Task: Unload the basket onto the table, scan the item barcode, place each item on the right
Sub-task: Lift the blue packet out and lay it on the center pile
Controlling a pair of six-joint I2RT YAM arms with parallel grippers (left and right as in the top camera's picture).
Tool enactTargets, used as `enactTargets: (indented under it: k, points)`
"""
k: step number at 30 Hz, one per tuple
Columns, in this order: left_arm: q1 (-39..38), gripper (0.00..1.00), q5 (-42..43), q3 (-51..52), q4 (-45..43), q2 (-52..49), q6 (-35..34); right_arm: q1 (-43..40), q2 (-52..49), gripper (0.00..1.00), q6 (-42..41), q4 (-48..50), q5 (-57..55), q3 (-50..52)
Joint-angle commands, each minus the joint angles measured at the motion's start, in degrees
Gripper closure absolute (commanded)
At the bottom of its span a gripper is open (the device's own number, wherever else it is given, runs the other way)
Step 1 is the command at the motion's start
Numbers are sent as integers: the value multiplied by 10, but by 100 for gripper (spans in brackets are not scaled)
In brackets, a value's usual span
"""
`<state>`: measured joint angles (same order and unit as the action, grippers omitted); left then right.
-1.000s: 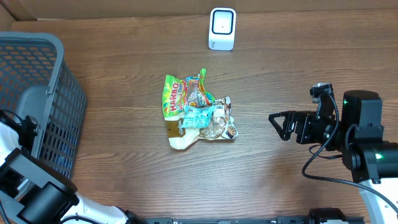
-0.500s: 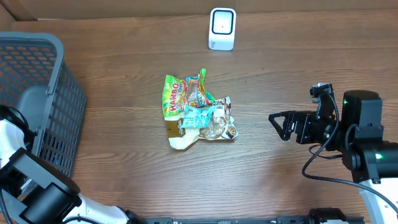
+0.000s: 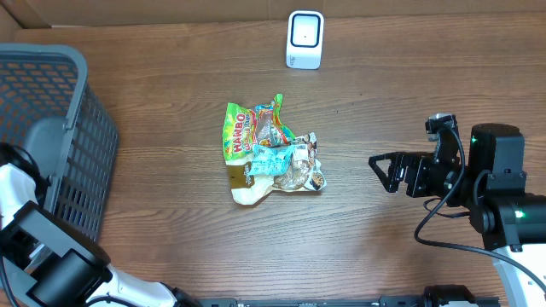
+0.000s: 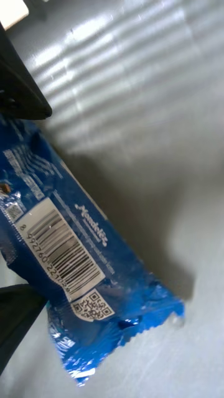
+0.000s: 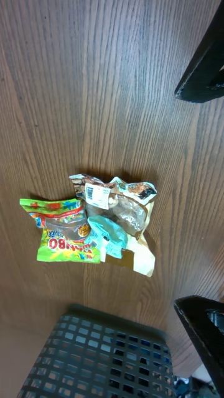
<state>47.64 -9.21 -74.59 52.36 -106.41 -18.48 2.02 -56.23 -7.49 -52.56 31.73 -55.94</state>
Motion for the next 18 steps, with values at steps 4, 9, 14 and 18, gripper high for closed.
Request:
enactTargets:
  k: [4,9,14,18]
  points:
    - [-11,41,9,56,-49,-19,23,2,2,0,2,10,5,-13]
    - [-11,96,24,43,-33,-18,22,2,2,0,1,11,5,-13]
    - [-11,96,62,-37,21,-12,22,2,2,0,0,17,5,-13]
    - [-11,96,111,-216,124,13,22,2,2,0,0,22,5,-13]
